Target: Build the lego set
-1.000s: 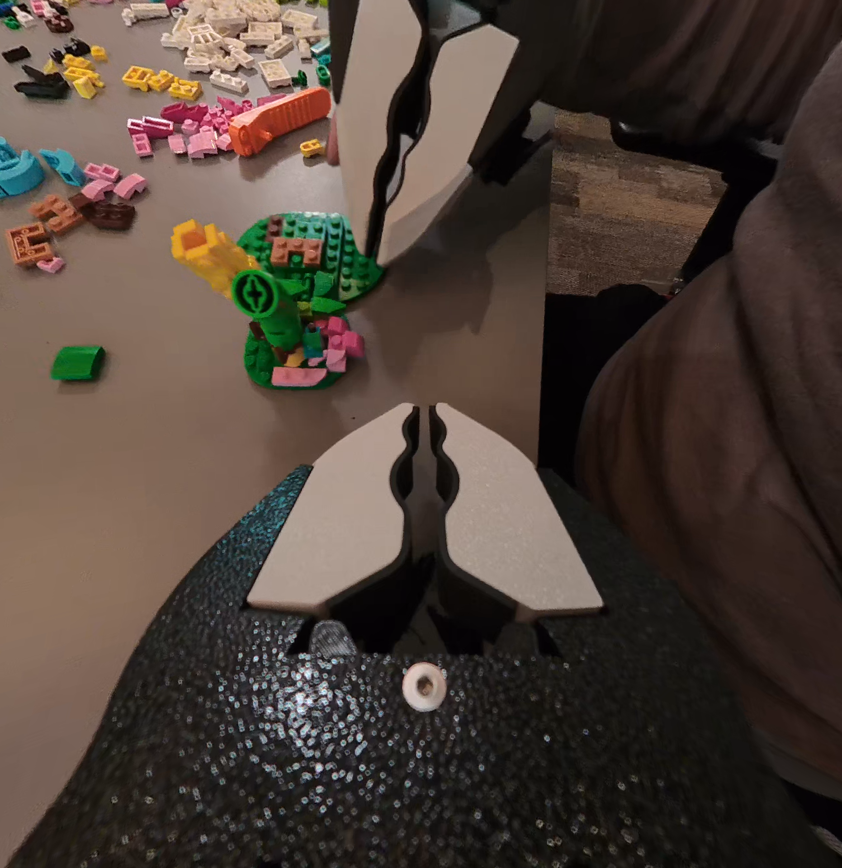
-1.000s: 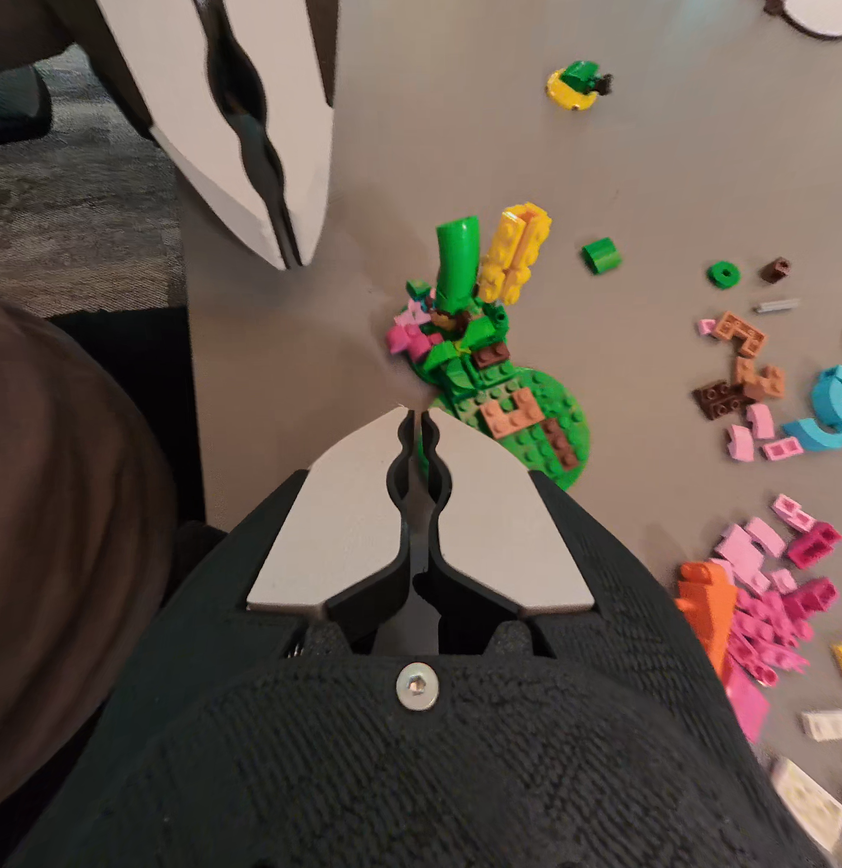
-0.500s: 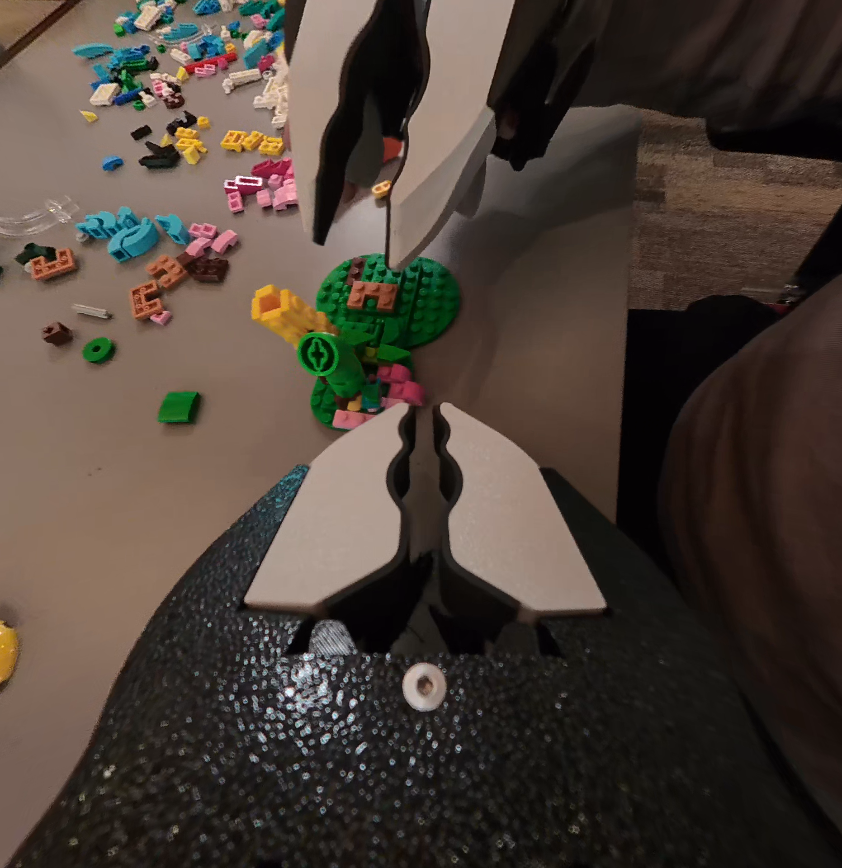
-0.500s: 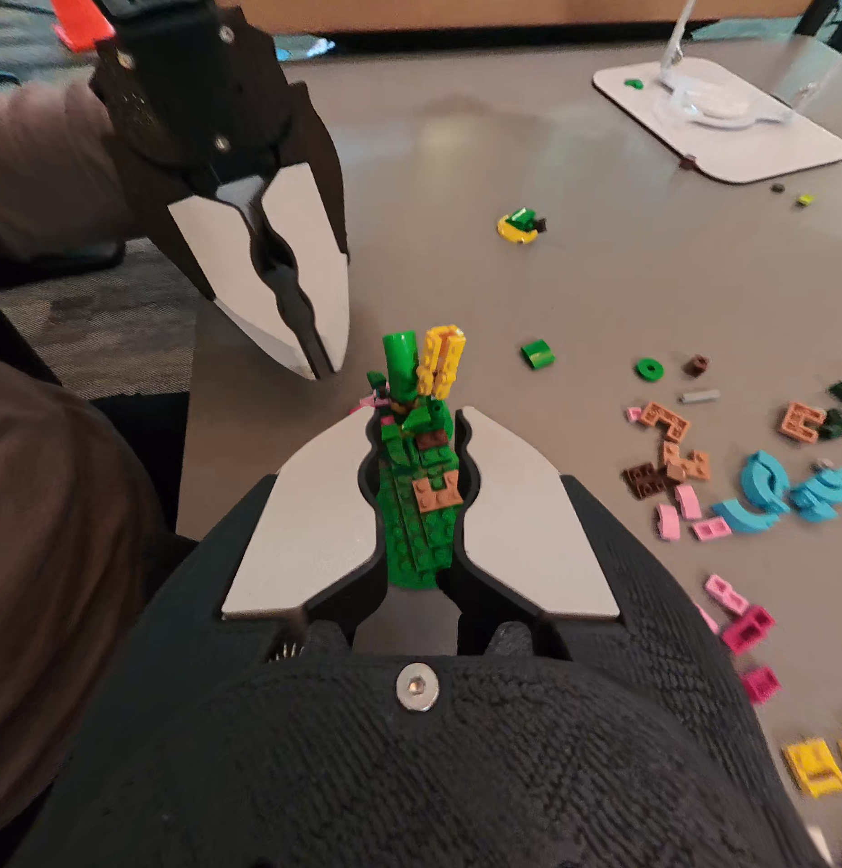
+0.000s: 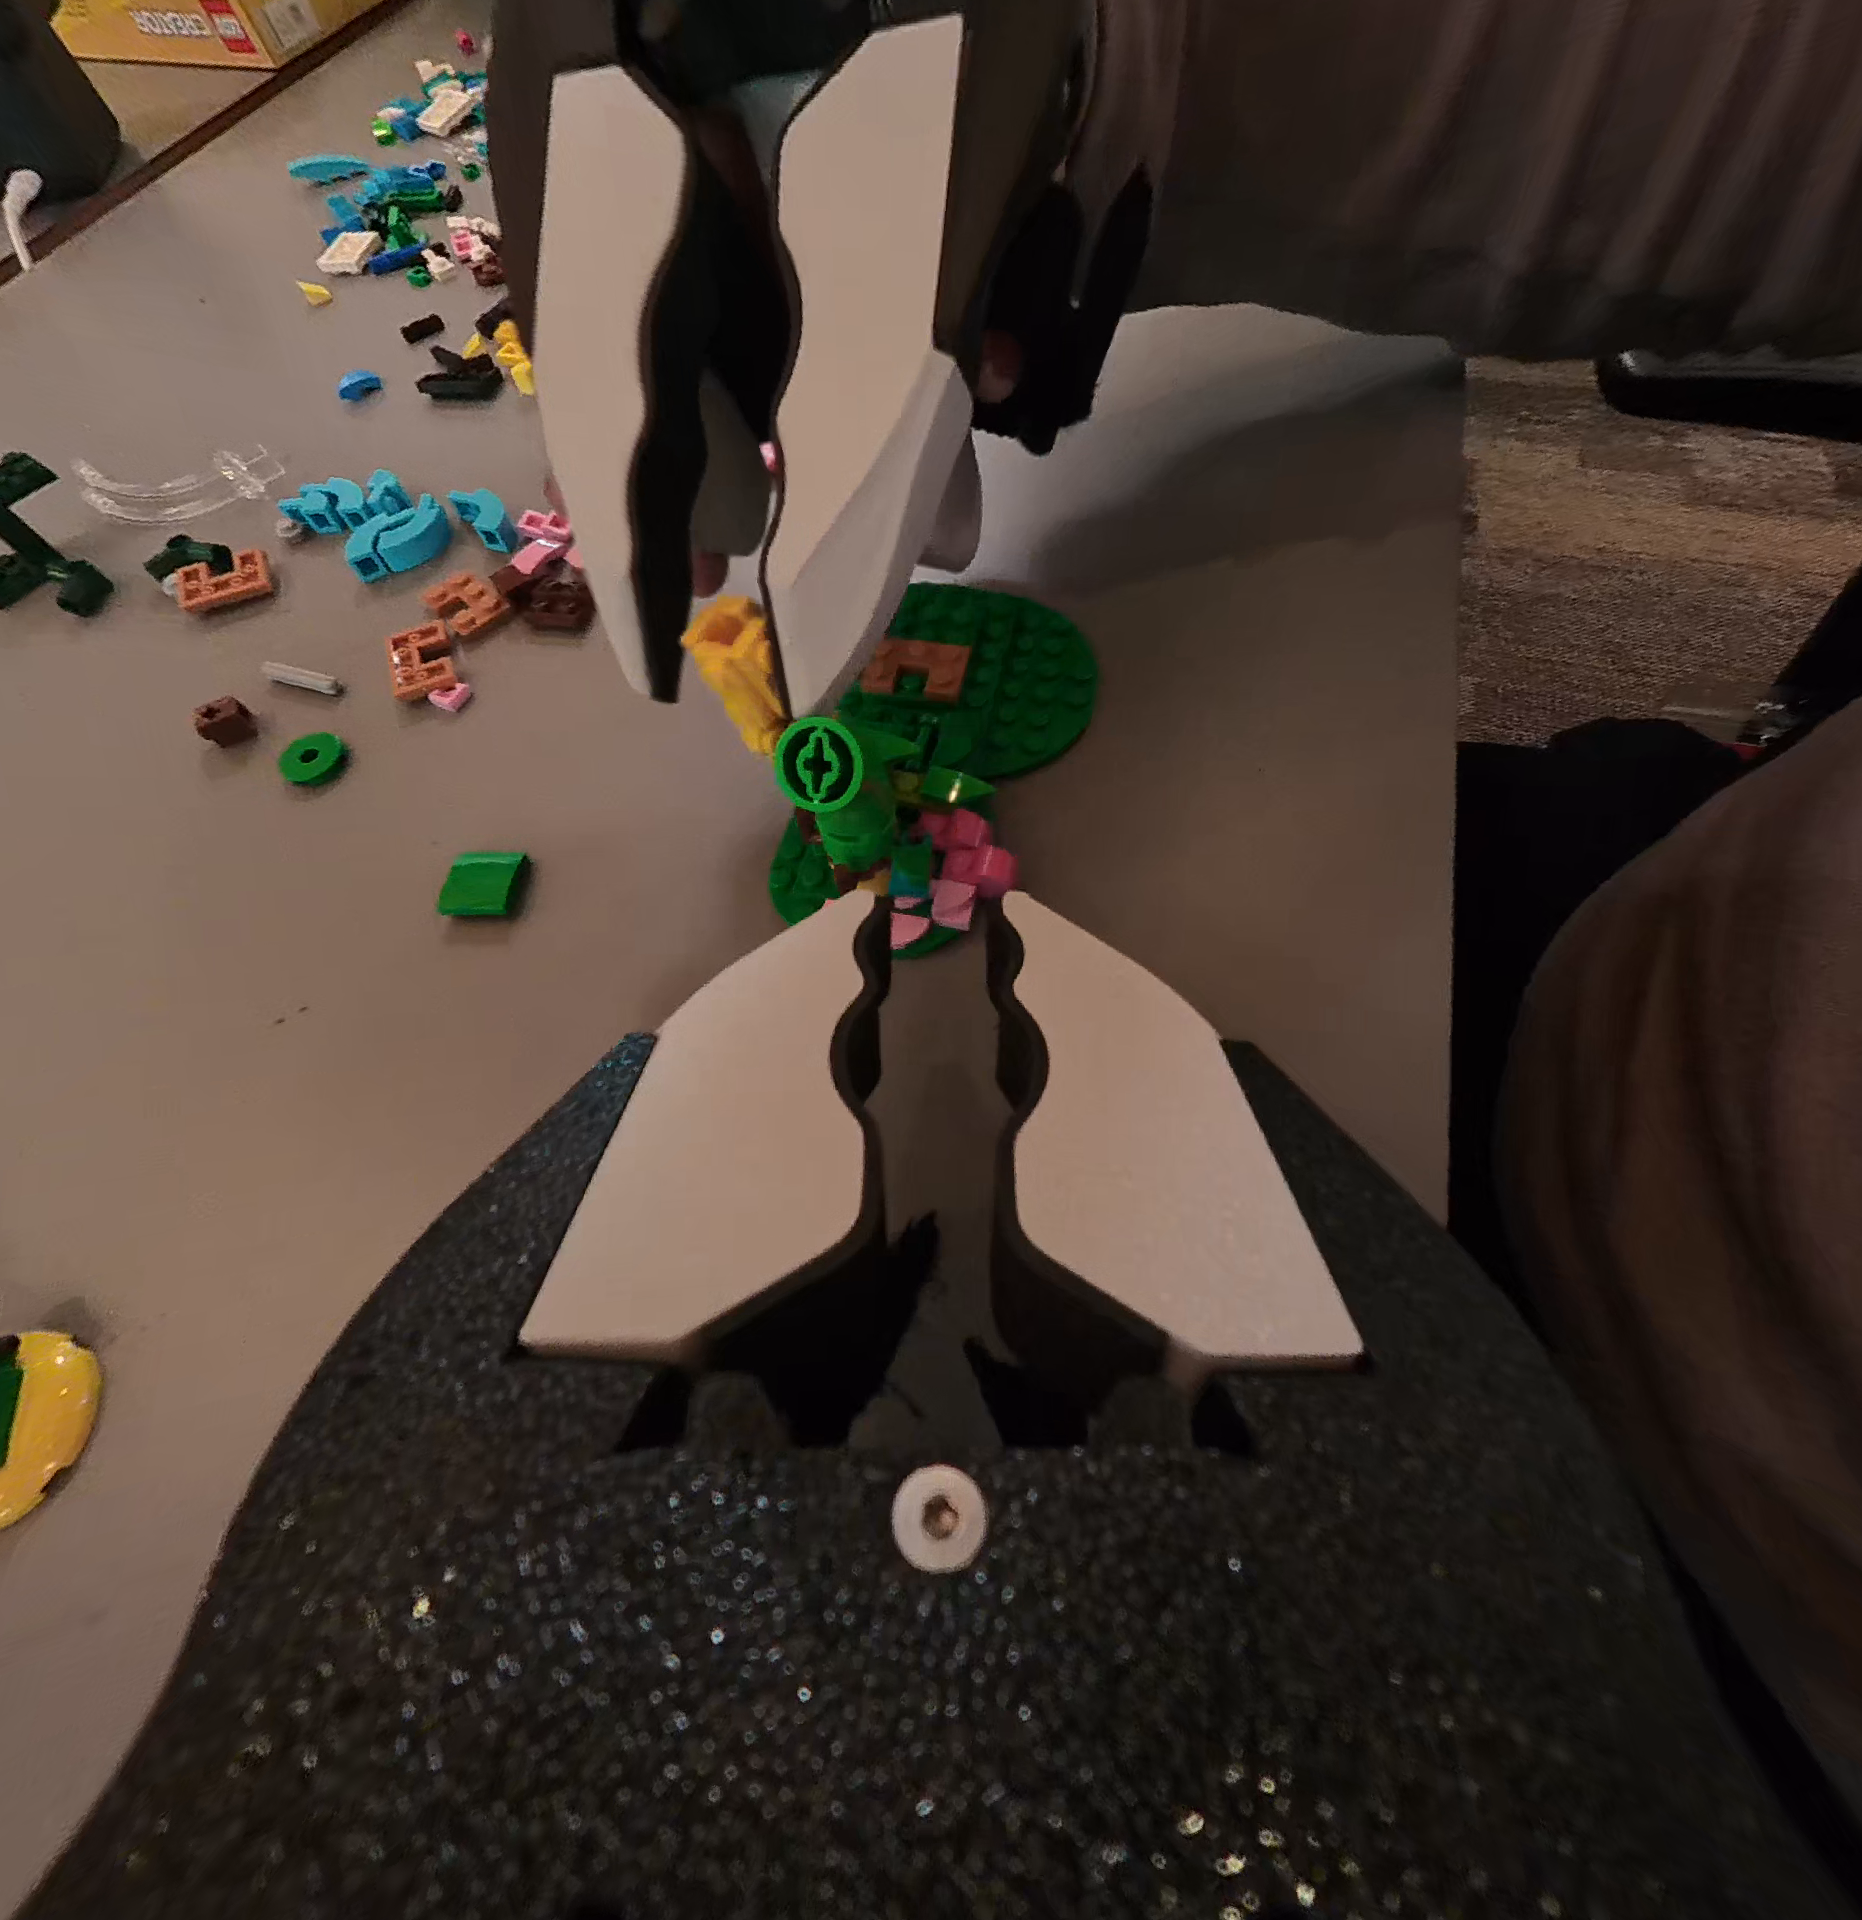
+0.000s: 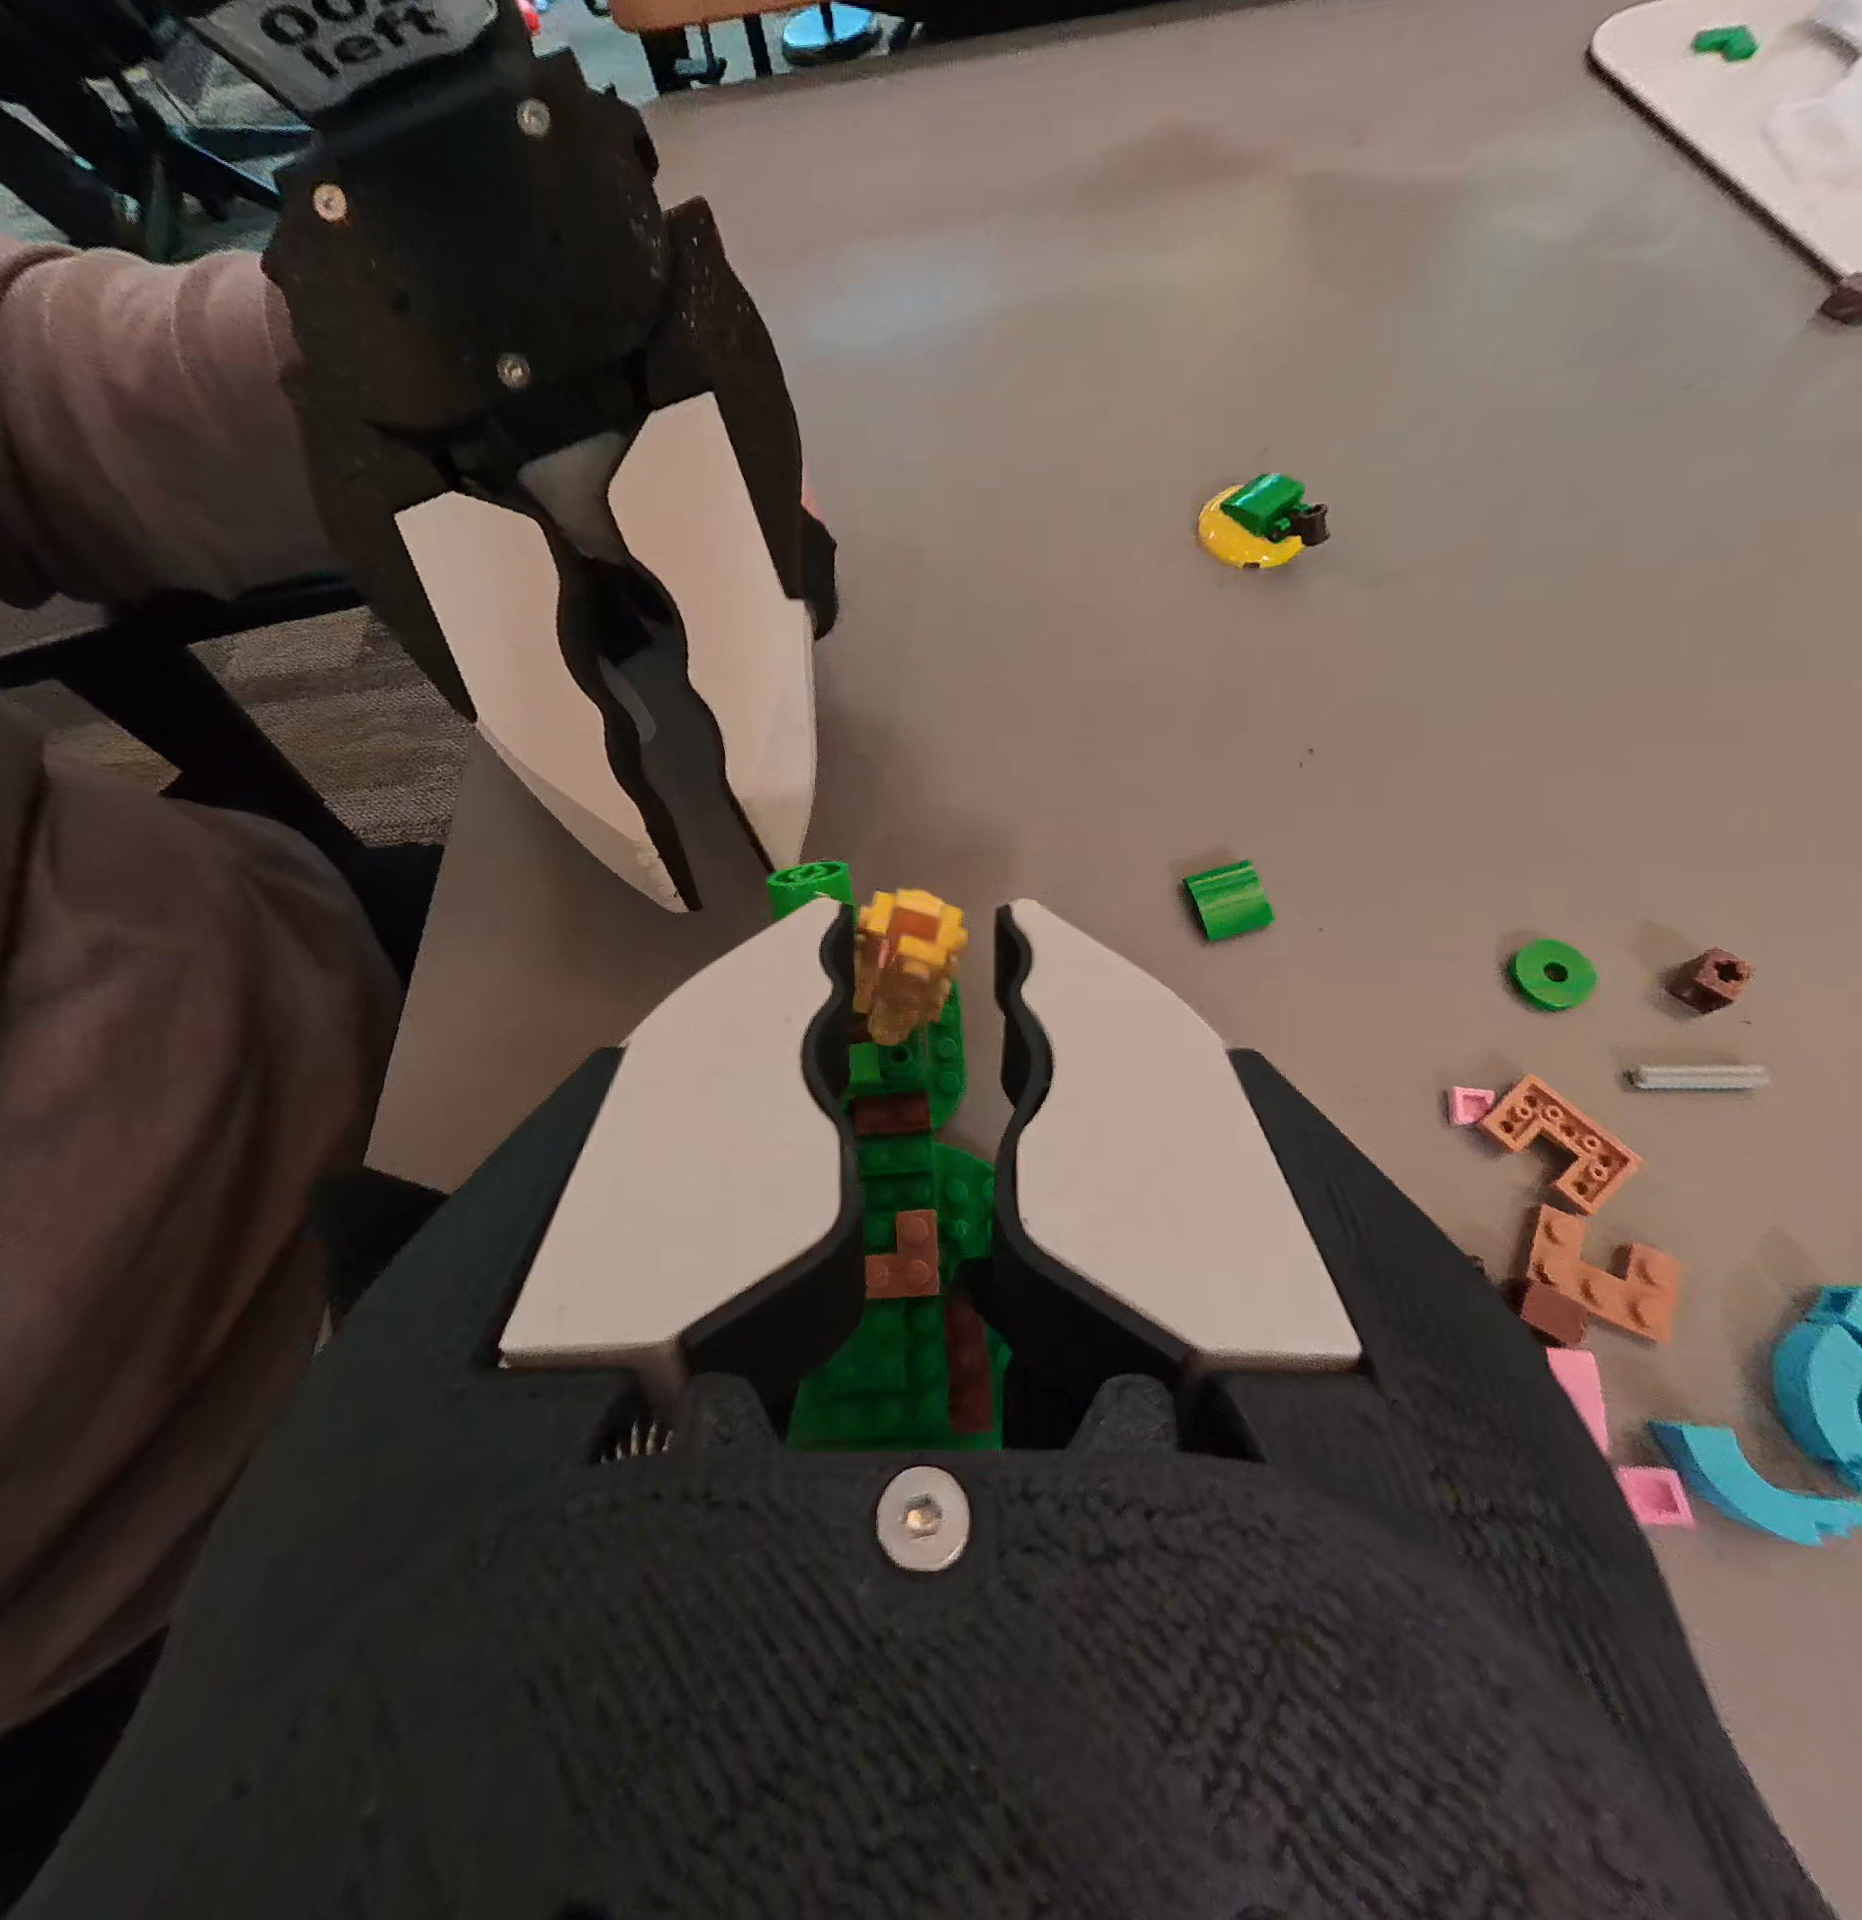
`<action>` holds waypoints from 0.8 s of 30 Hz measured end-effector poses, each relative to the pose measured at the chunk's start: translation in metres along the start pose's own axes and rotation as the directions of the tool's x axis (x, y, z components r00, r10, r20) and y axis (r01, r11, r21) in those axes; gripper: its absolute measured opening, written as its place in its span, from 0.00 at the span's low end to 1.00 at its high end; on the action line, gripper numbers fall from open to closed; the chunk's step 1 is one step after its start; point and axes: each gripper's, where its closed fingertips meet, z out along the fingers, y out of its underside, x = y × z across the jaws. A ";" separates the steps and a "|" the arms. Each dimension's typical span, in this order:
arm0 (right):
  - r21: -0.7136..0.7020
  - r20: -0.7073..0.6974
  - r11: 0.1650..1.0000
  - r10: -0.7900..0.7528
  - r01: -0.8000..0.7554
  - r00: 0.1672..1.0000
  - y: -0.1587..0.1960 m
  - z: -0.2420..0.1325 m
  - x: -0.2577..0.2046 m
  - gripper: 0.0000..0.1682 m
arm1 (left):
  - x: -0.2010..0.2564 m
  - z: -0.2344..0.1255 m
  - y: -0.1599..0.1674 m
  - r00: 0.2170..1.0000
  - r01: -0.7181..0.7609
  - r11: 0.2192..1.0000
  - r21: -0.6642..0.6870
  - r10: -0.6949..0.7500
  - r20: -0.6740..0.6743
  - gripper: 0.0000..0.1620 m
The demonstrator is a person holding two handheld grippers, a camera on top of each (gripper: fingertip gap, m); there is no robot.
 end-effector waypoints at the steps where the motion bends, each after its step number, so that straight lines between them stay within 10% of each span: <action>1: 0.005 0.004 1.000 -0.006 0.006 1.000 0.000 0.000 -0.001 0.12 | -0.001 0.000 0.000 1.000 -0.001 1.000 -0.001 0.001 0.007 0.11; 24: -0.118 0.026 0.973 -0.198 0.200 0.980 0.005 -0.004 -0.004 0.10 | -0.018 0.026 -0.001 1.000 0.029 0.997 -0.073 -0.029 0.000 0.24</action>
